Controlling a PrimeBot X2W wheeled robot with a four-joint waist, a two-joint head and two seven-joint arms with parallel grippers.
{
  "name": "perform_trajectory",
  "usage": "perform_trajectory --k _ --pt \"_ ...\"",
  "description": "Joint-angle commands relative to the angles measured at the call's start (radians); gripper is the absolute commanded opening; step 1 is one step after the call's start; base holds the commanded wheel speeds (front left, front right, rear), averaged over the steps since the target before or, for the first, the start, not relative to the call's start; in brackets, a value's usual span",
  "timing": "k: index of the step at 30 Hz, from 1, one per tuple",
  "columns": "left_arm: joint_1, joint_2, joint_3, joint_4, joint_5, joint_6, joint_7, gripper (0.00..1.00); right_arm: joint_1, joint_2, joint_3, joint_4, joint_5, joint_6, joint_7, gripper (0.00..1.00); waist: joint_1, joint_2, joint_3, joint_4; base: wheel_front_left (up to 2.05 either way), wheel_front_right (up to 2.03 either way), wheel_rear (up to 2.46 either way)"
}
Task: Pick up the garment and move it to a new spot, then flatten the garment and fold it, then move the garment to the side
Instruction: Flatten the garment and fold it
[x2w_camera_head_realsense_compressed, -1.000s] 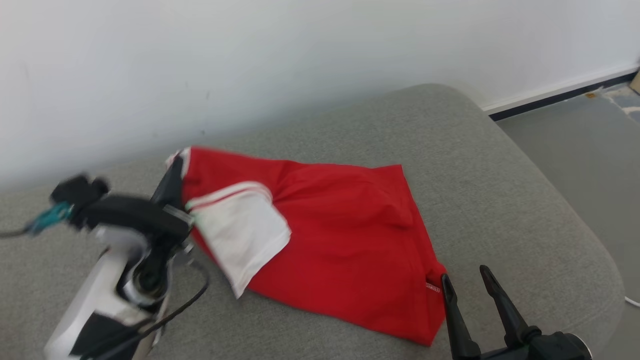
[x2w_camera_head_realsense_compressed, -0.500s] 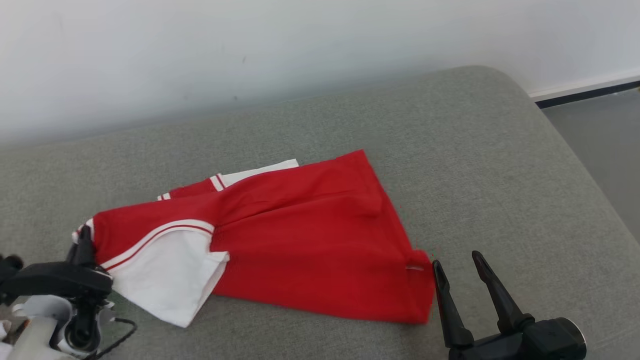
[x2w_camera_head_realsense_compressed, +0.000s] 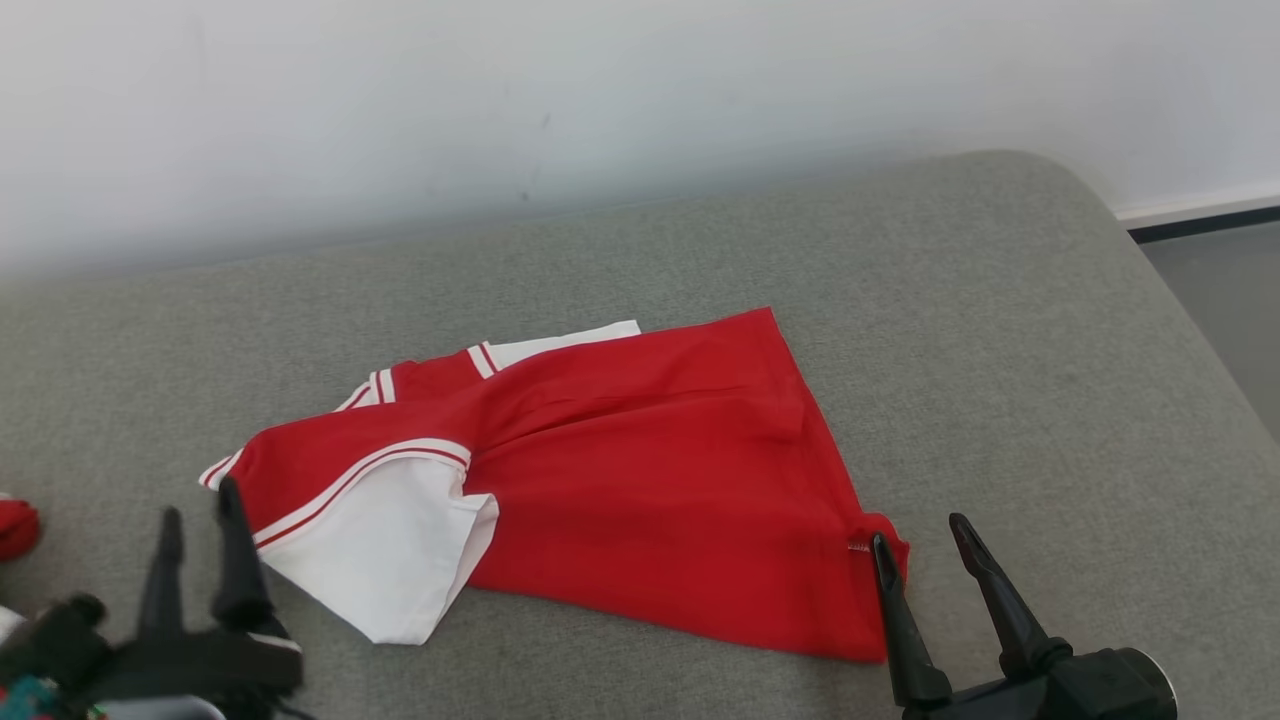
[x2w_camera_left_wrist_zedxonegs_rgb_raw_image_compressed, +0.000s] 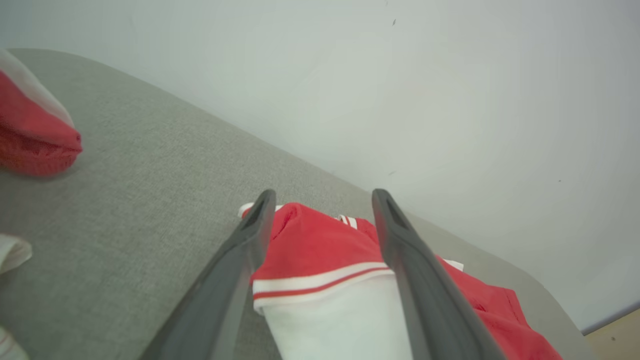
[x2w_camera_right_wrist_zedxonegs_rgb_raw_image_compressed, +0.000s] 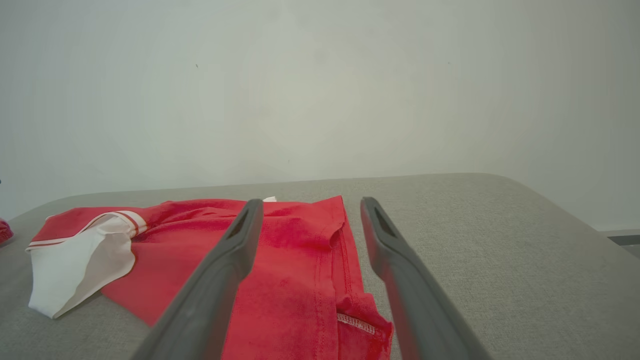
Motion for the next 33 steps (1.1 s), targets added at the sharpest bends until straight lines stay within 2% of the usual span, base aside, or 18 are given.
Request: perform_trajectory --k 1,4,9,18,22,28,29,30,32,33 --pt "0.037 -0.015 0.005 -0.031 0.041 -0.006 -0.003 1.0 0.007 0.0 0.003 0.001 -0.01 -0.002 0.0 1.0 0.0 0.0 -0.004 0.011 0.0 0.0 0.0" --pt "0.115 -0.081 -0.01 -0.081 0.112 -0.009 -0.003 1.0 0.007 0.0 0.007 0.003 -0.012 -0.002 0.0 1.0 0.0 0.0 -0.009 0.02 0.0 0.0 0.0" --pt "0.172 -0.125 -0.062 -0.044 0.144 -0.003 0.003 1.0 0.009 0.0 0.007 0.005 -0.021 -0.002 0.0 1.0 0.0 0.0 -0.014 0.03 0.0 0.0 0.0" --pt "0.179 -0.141 -0.146 0.062 0.15 -0.027 0.03 1.0 0.009 0.0 0.017 0.008 -0.027 -0.002 0.0 1.0 0.0 0.0 -0.017 0.021 0.0 0.0 0.0" --pt "0.152 -0.133 -0.157 0.125 0.161 -0.012 0.037 1.0 0.01 0.0 0.019 0.008 -0.028 -0.002 0.0 1.0 0.0 0.0 -0.014 0.01 0.0 0.0 0.0" --pt "0.095 -0.138 -0.157 0.215 0.152 -0.011 0.028 1.0 0.003 0.0 0.019 0.007 -0.032 -0.002 0.0 1.0 0.0 0.0 -0.004 0.001 0.0 0.0 0.0" --pt "0.088 -0.139 -0.158 0.224 0.148 -0.015 0.028 0.97 0.0 0.0 0.019 0.008 -0.032 -0.002 0.0 1.0 0.0 0.0 -0.003 0.0 0.0 0.0 0.0" --pt "0.082 -0.141 -0.16 0.232 0.148 -0.019 0.026 0.65 -0.001 0.0 0.019 0.008 -0.032 -0.002 0.0 1.0 0.0 0.0 -0.002 0.0 0.0 0.0 0.0" --pt "0.072 -0.143 -0.165 0.247 0.147 -0.024 0.021 0.16 -0.004 0.0 0.016 0.007 -0.032 -0.002 0.0 1.0 0.0 0.0 0.001 0.001 0.0 0.0 0.0" --pt "0.068 -0.143 -0.168 0.254 0.145 -0.026 0.02 0.04 -0.005 0.0 0.015 0.007 -0.031 -0.002 0.0 1.0 0.0 0.0 0.002 0.002 0.0 0.0 0.0"
